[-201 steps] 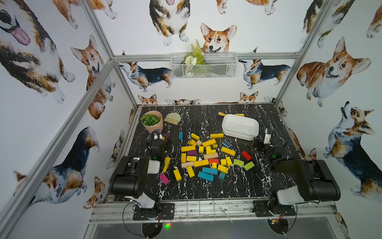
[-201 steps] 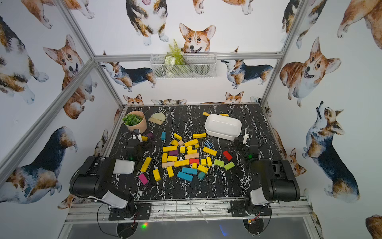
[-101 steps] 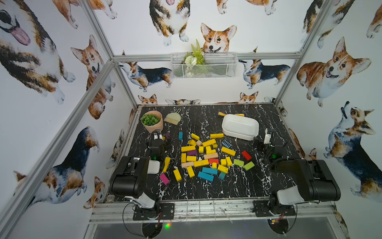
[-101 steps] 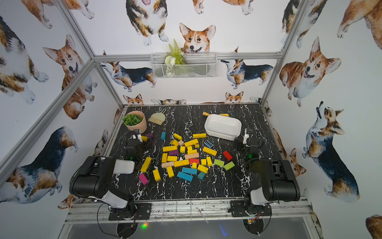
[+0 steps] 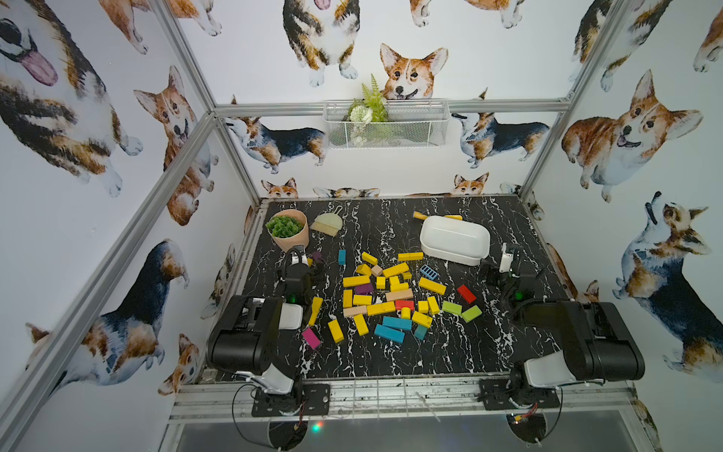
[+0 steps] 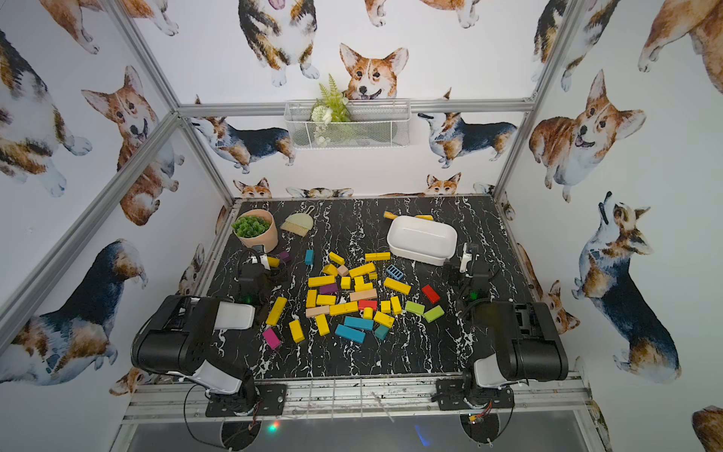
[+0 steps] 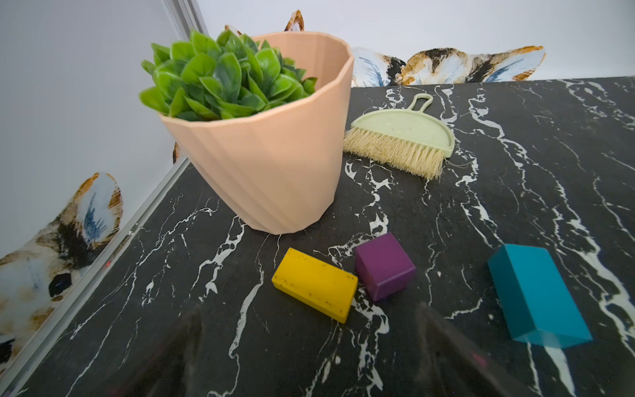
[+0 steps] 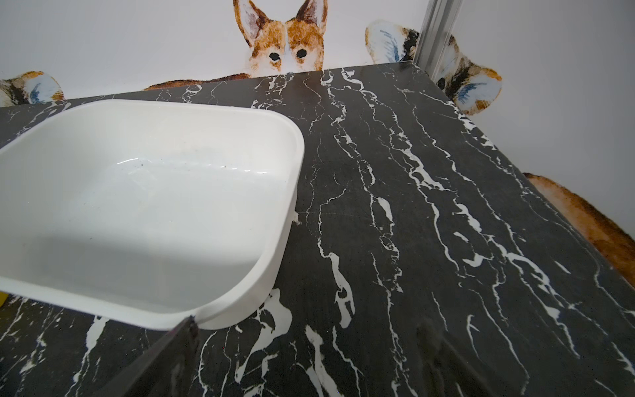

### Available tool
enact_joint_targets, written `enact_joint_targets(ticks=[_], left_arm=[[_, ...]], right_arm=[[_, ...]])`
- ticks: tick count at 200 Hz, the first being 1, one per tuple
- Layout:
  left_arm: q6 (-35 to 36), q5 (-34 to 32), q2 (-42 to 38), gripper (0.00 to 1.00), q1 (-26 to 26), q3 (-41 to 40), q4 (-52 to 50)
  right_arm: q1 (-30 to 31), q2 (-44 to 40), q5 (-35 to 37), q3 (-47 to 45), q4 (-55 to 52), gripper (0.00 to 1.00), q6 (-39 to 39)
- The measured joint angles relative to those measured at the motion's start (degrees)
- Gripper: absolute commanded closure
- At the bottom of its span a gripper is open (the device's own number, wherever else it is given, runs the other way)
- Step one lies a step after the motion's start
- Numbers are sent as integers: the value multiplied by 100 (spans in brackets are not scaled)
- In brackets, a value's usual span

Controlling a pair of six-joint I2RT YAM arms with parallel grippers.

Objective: Pick out the yellow building blocks
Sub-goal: Move the storage box to the center of the board.

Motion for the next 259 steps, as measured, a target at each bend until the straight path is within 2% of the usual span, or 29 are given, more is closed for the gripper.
enact_joint_targets(ticks=[52, 97, 130, 150, 189, 229, 259], left_arm=[[26, 90, -278, 1, -7, -90, 0], [42, 109, -1504, 1, -26, 79, -778], [-232, 127, -2299, 1, -28, 444, -1679], [-501, 162, -2723, 1, -28, 767, -2385], [-1029, 588, -3276, 1, -28, 973, -3388], [-1567, 1294, -3536, 1, -44, 1012, -4046], [-1720, 1685, -3744, 1, -76, 1110, -4516]], right_arm=[[0, -225, -4, -101, -11, 2, -7], [0, -1840, 28, 151, -879, 0, 46], [-2, -2133, 417, 870, -2057, 0, 782], [-15, -1893, 293, 1657, -2968, 0, 1217], [-11, -745, -173, 2970, -4570, 5, 1825], [-11, 487, -452, 4039, -5659, 10, 1985], [-11, 1349, -444, 4942, -6336, 31, 1814]])
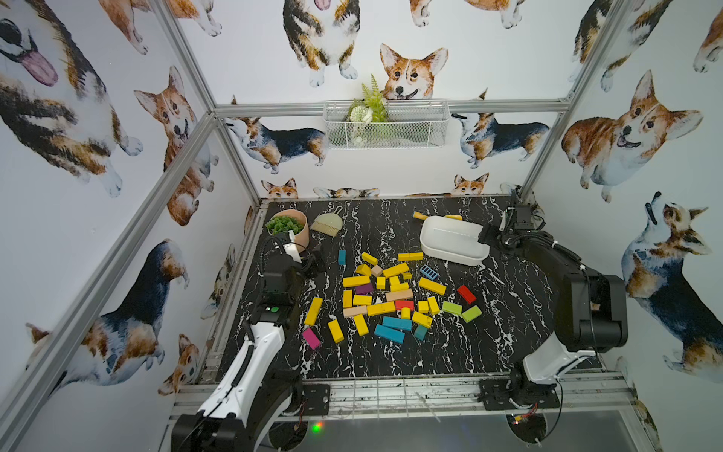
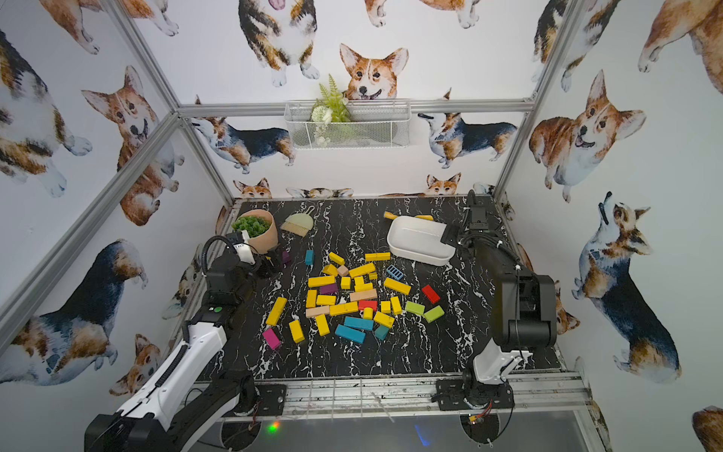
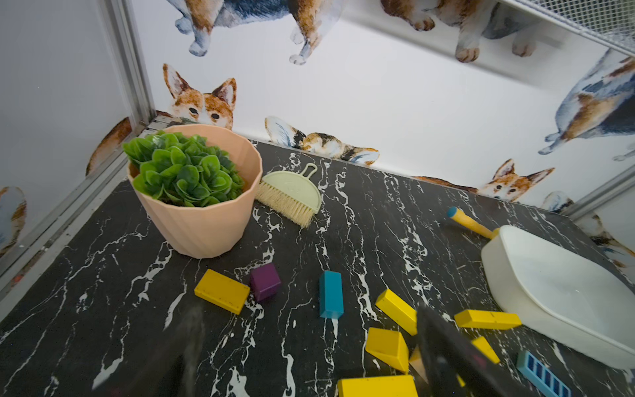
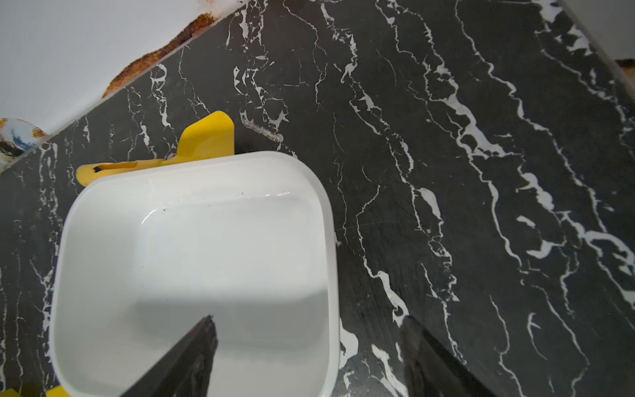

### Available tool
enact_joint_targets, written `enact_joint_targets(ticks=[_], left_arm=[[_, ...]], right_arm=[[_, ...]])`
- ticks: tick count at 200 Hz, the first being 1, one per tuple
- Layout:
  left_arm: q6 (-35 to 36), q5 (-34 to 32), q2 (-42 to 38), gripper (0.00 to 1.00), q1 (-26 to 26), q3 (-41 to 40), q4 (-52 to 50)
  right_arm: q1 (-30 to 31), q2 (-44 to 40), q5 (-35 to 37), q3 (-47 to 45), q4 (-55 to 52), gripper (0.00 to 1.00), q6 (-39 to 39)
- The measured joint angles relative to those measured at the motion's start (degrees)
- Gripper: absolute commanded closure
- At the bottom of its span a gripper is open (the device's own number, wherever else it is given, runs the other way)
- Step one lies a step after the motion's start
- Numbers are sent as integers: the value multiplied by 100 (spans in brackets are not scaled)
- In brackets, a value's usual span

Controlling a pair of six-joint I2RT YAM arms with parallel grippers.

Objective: Pick out the yellow building blocks
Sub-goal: Move the storage box to the center of the board.

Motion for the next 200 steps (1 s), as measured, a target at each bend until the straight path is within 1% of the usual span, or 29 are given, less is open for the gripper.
enact_joint_targets(ticks=[11, 13, 19, 30, 44, 83, 113, 169, 200], left_arm=[[-15, 59, -85, 1, 0, 22, -133], [-17, 66, -98, 1, -2, 22, -160], [-22, 90, -140, 1, -2, 22, -225], [-31, 107, -216, 1, -4, 22, -365], [-33, 146, -321, 1, -4, 22, -485], [-133, 251, -503, 1, -4, 50, -695], [-227, 330, -597, 1, -4, 61, -780], [-249, 341, -695, 1, -4, 133, -809], [-249, 341, -636, 1, -7, 197, -841]], right_arm=[[0, 273, 24, 271, -173, 36, -61], [0, 306, 28, 297, -192, 39, -76], [0, 431, 63, 398, -280, 42, -129], [0, 632, 136, 555, -448, 51, -142], [0, 870, 149, 763, -638, 58, -166], [15, 1390, 149, 1279, -966, 58, -289], [109, 1541, 149, 1429, -1154, 58, -374], [468, 1569, 151, 1464, -1344, 58, -568], [588, 1478, 105, 1259, -1384, 58, -588]])
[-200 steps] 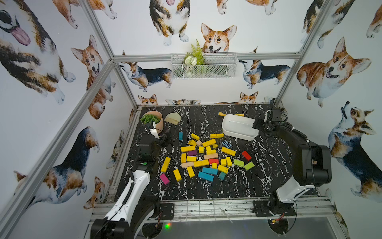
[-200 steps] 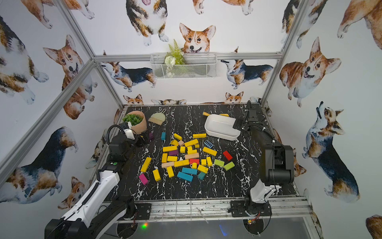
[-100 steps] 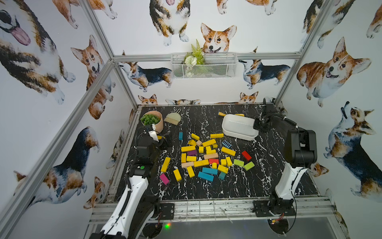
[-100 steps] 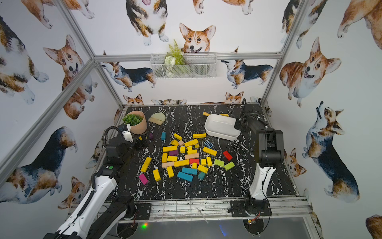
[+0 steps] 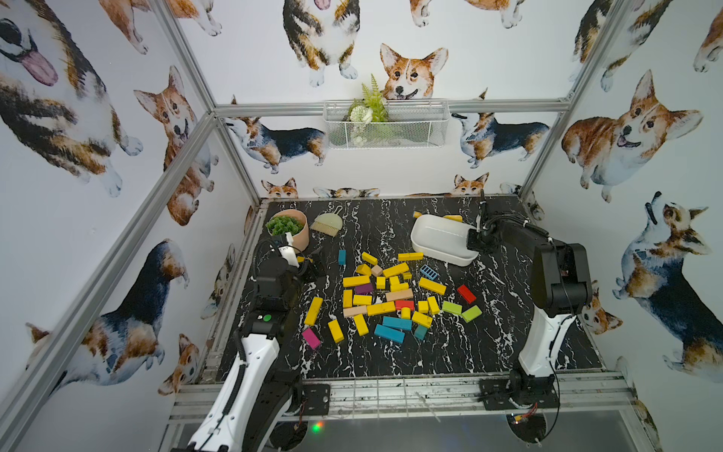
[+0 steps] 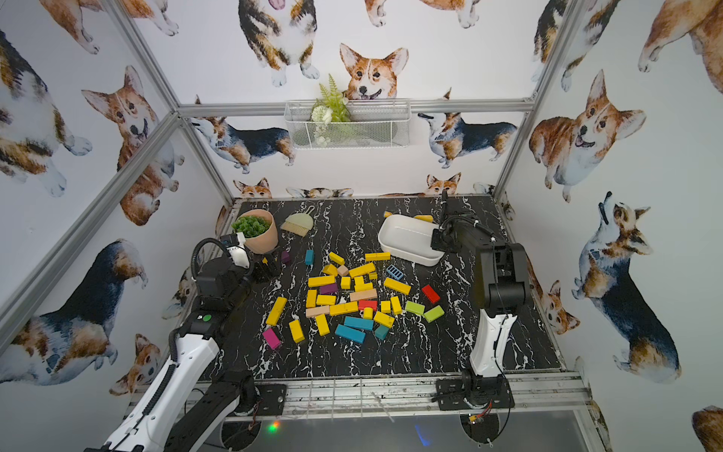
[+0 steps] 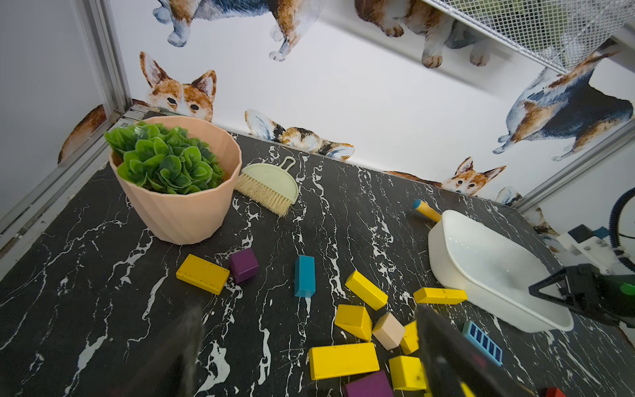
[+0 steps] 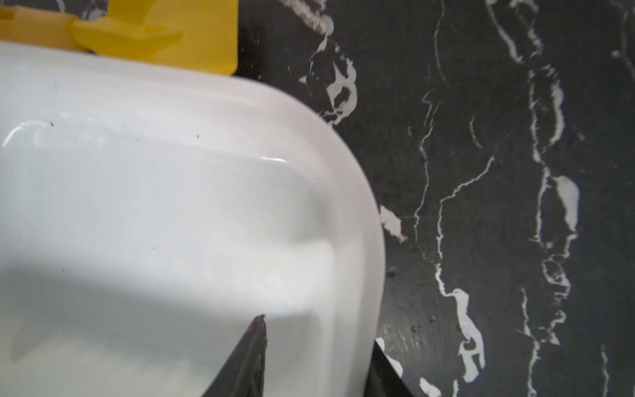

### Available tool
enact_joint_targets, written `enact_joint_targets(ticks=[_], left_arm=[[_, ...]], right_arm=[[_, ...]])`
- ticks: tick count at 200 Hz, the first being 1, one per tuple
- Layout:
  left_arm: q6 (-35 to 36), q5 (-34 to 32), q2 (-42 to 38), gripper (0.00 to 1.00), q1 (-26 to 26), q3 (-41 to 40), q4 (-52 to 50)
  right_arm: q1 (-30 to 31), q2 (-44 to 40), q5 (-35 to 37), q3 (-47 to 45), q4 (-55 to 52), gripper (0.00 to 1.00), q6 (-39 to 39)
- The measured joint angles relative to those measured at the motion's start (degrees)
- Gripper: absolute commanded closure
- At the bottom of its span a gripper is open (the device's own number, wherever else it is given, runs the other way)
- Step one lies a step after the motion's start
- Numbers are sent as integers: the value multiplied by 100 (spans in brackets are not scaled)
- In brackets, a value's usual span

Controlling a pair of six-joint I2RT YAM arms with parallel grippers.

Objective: Pick out the yellow building blocks
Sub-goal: Move the storage box to the center of the board.

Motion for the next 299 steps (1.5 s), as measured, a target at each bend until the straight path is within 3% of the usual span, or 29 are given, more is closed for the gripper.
enact_joint_targets(ticks=[79, 80, 81, 82, 83, 85, 103, 113, 119, 132, 154, 191, 237, 254, 299], left_arm=[[-13, 140, 514, 1, -212, 94, -22], [-13, 142, 522, 1, -223, 101, -22], [-13, 146, 531, 1, -234, 103, -22], [-13, 146, 531, 1, -234, 103, -22], [-13, 146, 542, 1, -247, 107, -22], [-11, 146, 560, 1, -278, 114, -22], [28, 92, 686, 1, -566, 188, -33], [81, 2, 776, 1, -776, 243, -33], [94, -22, 846, 1, -903, 291, -35], [140, -146, 997, 1, -1139, 380, -35], [162, -348, 1314, 1, -1515, 551, -17], [179, -568, 1681, 1, -1871, 782, 11], [175, -704, 1825, 1, -2065, 903, 79], [166, -743, 1864, 1, -2118, 909, 87], [125, -787, 2057, 1, -2197, 975, 92]], right_arm=[[223, -417, -326, -494, -2, 58, 2], [223, -422, -326, -501, -2, 29, 2], [223, -422, -326, -501, -2, 67, 2], [225, -428, -328, -507, -2, 67, 2], [225, -428, -328, -507, -2, 96, 2], [225, -437, -330, -518, -2, 100, 2], [225, -511, -334, -577, -2, 100, 0], [225, -562, -264, -601, 7, 78, 125], [221, -603, -232, -608, 66, 58, 142], [214, -671, -199, -625, 61, 45, 142], [203, -671, 15, -599, 74, 42, 155], [114, -356, 173, -229, 109, 51, 197], [125, 149, 166, 114, 114, 88, 195], [146, 195, 107, 127, 103, 97, 219], [345, 129, -24, 13, 131, 100, 339]])
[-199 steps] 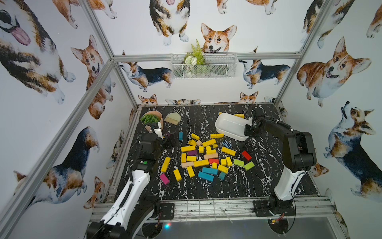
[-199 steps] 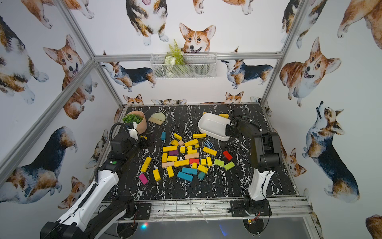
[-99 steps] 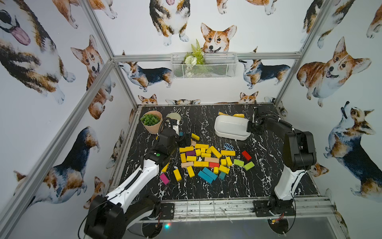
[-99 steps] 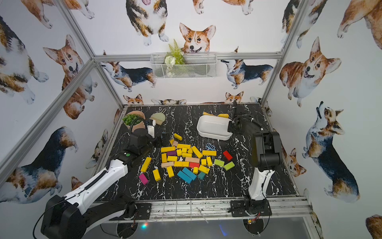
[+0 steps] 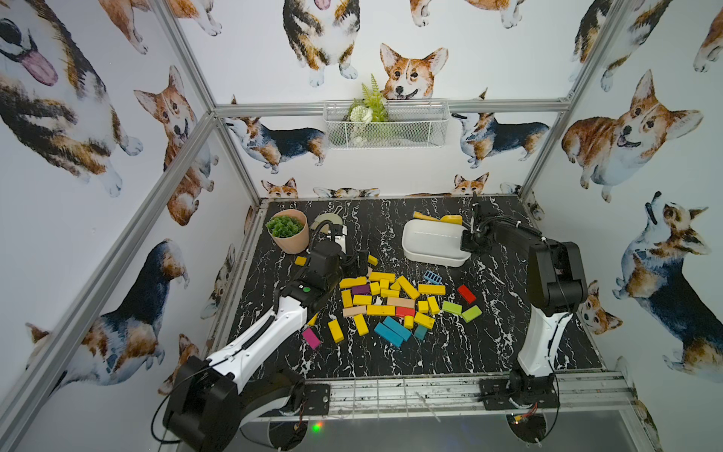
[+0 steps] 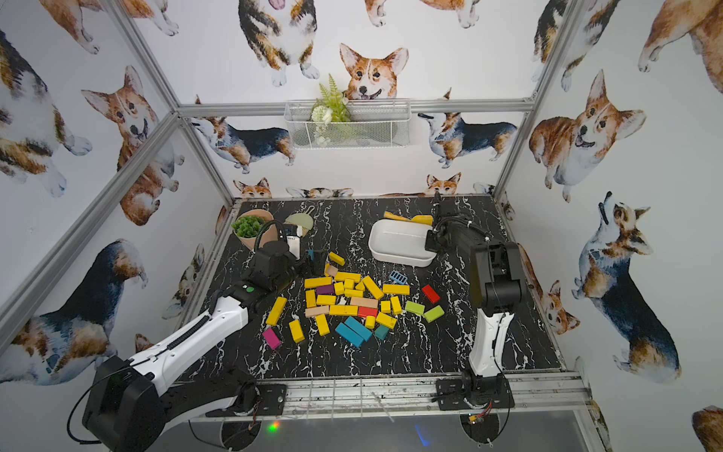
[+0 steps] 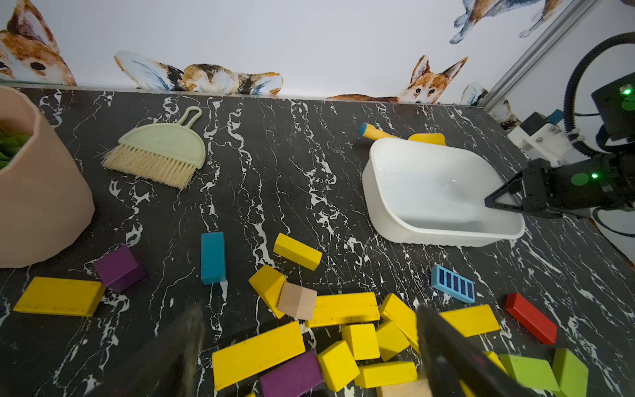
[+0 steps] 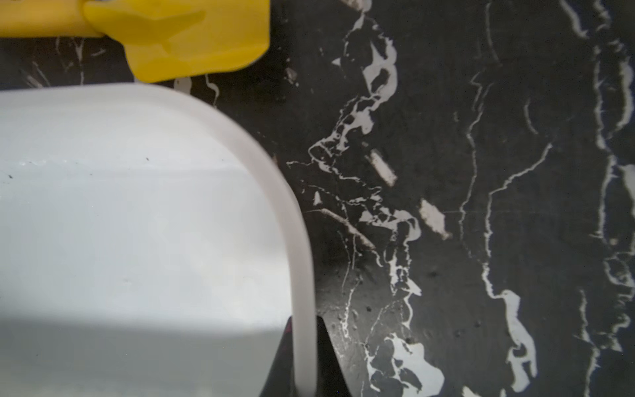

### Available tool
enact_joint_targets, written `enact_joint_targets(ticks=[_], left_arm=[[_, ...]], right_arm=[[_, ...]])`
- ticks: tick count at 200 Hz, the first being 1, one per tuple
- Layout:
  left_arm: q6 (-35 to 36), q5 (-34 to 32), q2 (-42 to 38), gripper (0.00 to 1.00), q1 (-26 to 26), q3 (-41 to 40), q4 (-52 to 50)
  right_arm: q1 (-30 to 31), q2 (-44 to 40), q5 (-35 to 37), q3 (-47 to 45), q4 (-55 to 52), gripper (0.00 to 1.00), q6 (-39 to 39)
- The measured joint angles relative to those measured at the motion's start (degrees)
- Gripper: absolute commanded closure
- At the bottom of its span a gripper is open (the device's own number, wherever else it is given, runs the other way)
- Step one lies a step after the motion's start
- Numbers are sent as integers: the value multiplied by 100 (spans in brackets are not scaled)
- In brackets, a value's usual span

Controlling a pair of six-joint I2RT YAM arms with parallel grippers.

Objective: Pick out the yellow building blocks
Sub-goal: Move the storage box to the center of the board.

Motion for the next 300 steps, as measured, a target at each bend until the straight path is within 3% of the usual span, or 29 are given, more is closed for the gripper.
enact_joint_targets(ticks=[66, 89, 106, 126, 188, 213, 248, 300], left_arm=[[-103, -4, 197, 1, -63, 39, -4], [-96, -61, 251, 1, -162, 44, -42], [-35, -68, 310, 1, -247, 68, -98], [46, -101, 385, 1, -391, 157, -310], [393, -153, 393, 3, -1292, 776, -1989], [4, -238, 273, 6, -1598, 796, -2938], [-1290, -188, 133, 13, -1718, 654, -4096], [-2990, 197, 181, 17, -1797, -83, -4391]], right_arm=[[566, -59, -94, -105, 94, 100, 284], [697, -46, -190, -50, 81, 66, 367], [699, -44, -214, 37, 68, 54, 402], [691, -138, -188, 168, -15, 49, 385], [542, -1615, 42, -546, 122, 48, 66], [553, -2046, 11, -1047, 234, 48, 0], [551, -2391, -31, -1585, 332, 47, 111], [551, -2420, -26, -1668, 437, 47, 151]])
